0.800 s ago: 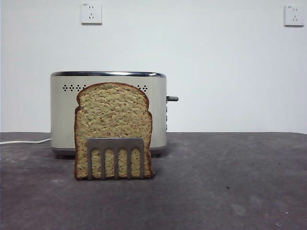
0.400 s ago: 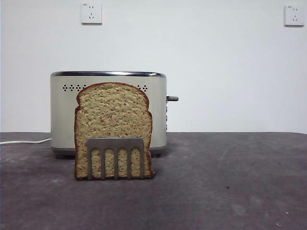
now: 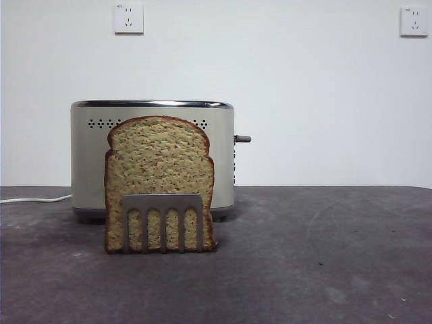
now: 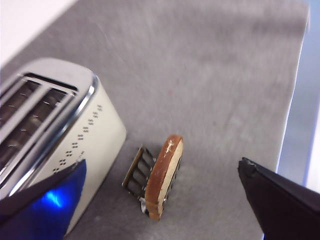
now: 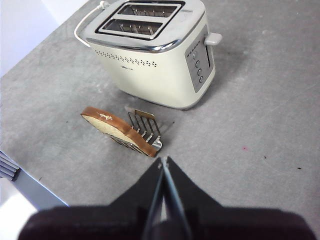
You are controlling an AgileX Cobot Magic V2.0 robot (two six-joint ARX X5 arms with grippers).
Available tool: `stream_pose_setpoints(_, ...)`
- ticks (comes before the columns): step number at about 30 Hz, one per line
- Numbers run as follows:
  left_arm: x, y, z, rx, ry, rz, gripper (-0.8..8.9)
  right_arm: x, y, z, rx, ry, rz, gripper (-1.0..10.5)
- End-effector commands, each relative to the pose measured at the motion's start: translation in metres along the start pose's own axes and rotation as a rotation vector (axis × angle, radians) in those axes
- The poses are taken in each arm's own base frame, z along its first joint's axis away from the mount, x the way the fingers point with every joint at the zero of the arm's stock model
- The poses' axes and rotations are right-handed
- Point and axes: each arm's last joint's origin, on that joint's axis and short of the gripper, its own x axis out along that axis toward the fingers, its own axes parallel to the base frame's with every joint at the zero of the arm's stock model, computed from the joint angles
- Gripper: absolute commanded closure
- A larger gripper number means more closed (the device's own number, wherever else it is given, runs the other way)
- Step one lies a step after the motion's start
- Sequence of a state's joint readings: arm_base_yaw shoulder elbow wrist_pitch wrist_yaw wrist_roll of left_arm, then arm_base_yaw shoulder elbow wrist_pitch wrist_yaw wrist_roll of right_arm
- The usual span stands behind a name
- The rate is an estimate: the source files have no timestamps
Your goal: Pick up a slice of bread from the rack,put the bread on the toaster,press the button
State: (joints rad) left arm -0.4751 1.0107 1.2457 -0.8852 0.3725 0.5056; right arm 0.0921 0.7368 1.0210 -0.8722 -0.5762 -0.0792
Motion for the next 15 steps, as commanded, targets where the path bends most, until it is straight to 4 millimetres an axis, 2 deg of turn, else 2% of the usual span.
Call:
stream_pose_setpoints(1,0.026,0.002,0.007,0.097,0.074,-0.033,1.86,0.001,0.000,0.001,-0.010,0.001,0.004,9.6)
stream_pose_setpoints(7,0.082,0.002,0.008,0.211,0.232,-0.090,1.87,0.002,-0.001,0.001,-0.011,0.006,0.005,9.6)
stream_pose_setpoints(9,0.107,0.002,0.005,0.215,0.271,-0.131,1.87,0.002,-0.001,0.001,-0.015,0.006,0.005,9.6)
stream_pose_setpoints(13,0.147,0.006,-0.006,0.217,0.349,-0.186,1.88,0.002,-0.001,0.001,-0.015,0.006,0.005,9.6)
stream_pose_setpoints(15,0.161,0.008,-0.013,0.208,0.396,-0.198,1.89,0.002,-0.001,0.001,-0.015,0.006,0.005,9.6)
